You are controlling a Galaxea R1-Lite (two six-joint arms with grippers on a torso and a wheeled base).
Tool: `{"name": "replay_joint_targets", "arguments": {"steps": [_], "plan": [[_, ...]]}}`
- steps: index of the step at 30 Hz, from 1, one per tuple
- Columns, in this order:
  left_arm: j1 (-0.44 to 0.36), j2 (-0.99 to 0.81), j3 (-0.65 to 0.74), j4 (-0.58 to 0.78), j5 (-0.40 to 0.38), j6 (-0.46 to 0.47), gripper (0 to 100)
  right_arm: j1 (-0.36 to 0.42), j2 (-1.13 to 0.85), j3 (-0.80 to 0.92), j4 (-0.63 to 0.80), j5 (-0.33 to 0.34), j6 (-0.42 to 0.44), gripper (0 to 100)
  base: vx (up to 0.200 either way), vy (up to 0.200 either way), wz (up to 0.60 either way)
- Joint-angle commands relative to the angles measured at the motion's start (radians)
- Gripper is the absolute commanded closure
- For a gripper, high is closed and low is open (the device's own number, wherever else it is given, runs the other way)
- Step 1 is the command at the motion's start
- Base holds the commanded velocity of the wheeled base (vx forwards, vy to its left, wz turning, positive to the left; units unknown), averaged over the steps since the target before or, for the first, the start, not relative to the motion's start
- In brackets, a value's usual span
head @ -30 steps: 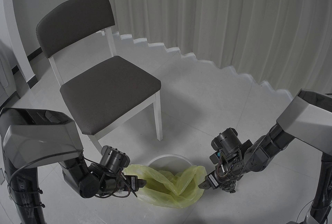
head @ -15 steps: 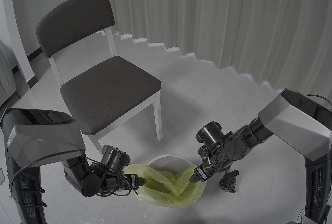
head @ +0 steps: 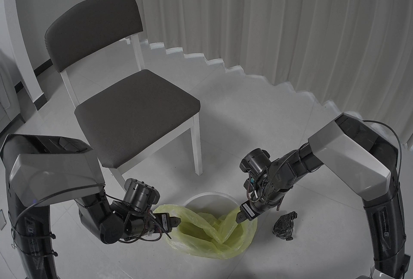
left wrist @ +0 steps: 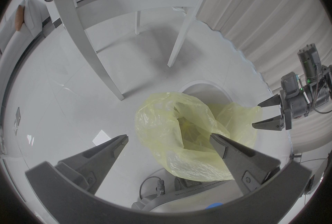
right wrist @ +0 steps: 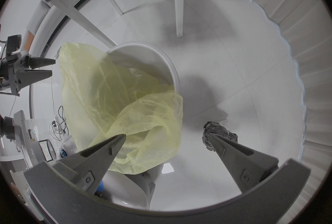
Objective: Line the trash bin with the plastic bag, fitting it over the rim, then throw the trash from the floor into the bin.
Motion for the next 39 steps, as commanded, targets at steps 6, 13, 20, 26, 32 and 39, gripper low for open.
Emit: {"name": "replay_joint_targets", "arguments": {"steps": [6,13,20,26,32,39], "plan": [[-0.005,-0.016,-0.001,-0.001,0.000,-0.024,0,-0.024,0.041,-0.031,0.002,0.005,-0.045,0,0.000,0.000,0.00],[-0.011,-0.013,-0.010,-0.002,0.002,-0.027,0,-0.029,0.053,-0.057,0.006,0.028,-0.075,100,0.000,0.000,0.00],[-0.016,-0.010,-0.010,-0.016,0.006,-0.055,0,-0.032,0.041,-0.051,0.006,0.033,-0.072,100,0.000,0.000,0.00],[-0.014,-0.061,0.025,0.007,0.006,-0.052,0,-0.045,-0.064,-0.001,0.069,0.031,-0.085,100,0.000,0.000,0.00],[-0.020,-0.174,0.072,0.067,0.002,-0.057,0,-0.049,-0.235,0.026,0.284,0.031,-0.078,100,0.000,0.000,0.00],[-0.083,-0.273,0.100,0.171,0.000,-0.106,0,-0.021,-0.358,0.109,0.379,0.031,-0.077,100,0.000,0.000,0.00]]}}
